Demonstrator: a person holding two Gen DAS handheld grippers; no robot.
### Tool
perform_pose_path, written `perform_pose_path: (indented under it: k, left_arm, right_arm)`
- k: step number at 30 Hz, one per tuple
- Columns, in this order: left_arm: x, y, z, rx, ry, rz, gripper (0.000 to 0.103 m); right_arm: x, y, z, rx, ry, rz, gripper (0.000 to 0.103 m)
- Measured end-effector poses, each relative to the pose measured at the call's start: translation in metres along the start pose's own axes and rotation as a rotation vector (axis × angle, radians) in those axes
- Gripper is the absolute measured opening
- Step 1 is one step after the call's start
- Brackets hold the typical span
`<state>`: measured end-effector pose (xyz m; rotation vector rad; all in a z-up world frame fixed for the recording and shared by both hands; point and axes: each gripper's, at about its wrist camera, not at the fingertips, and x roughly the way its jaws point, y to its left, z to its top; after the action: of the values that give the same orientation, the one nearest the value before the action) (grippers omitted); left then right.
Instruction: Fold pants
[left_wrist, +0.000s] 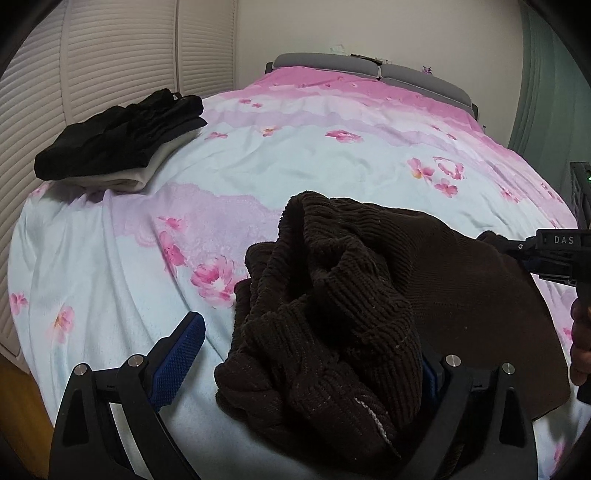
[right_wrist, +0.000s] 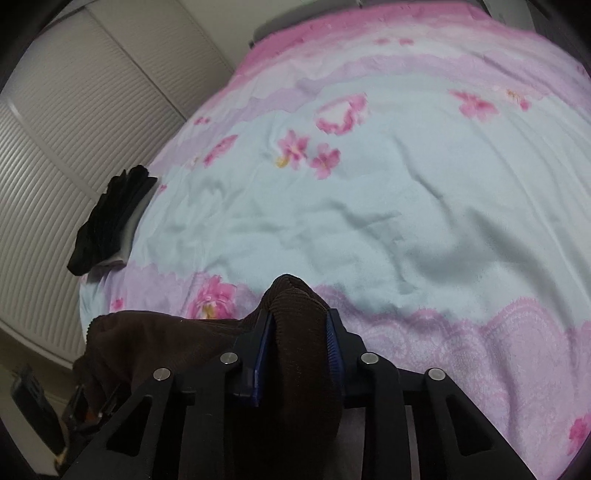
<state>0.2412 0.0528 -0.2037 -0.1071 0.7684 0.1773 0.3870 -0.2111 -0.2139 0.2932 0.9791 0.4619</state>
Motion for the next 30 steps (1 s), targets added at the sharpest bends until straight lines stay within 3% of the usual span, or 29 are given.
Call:
perform_pose_path:
  k: [4,6,8,12,17,22,30]
  left_arm:
    - [-0.016,0.005,0.005,-0.013,-0.014,-0.029,0.098]
    - [-0.030,0.009,0.004,-0.014,-0.030,-0.043,0.098]
    - [-0.041,0.016,0.001,-0.017,-0.036,-0.057,0.098]
    - [-0.058,0.030,-0.007,-0.035,-0.040,-0.103,0.099]
    - [-0.056,0.043,-0.008,-0.105,0.005,-0.188,0.099]
    - [-0.049,0.052,-0.012,-0.193,0.026,-0.275,0.101]
    - [-0.024,0.057,-0.025,-0.265,0.053,-0.344,0.103]
  right_arm:
    - [-0.029,0.015,-0.008,-0.042,-0.074,-0.090,0.053]
    - [-0.051,0.016,-0.018,-0.003,-0.131,-0.095,0.074]
    - [-0.072,0.013,-0.035,0.059,-0.172,-0.085,0.082]
    - [-0.095,0.012,-0.078,0.164,-0.191,-0.042,0.083]
    - [-0.088,0.008,-0.116,0.309,-0.168,0.039,0.084]
    - [-0.069,0.016,-0.126,0.327,-0.120,0.064,0.084]
    - [-0.051,0.012,-0.130,0.332,-0.077,0.082,0.088]
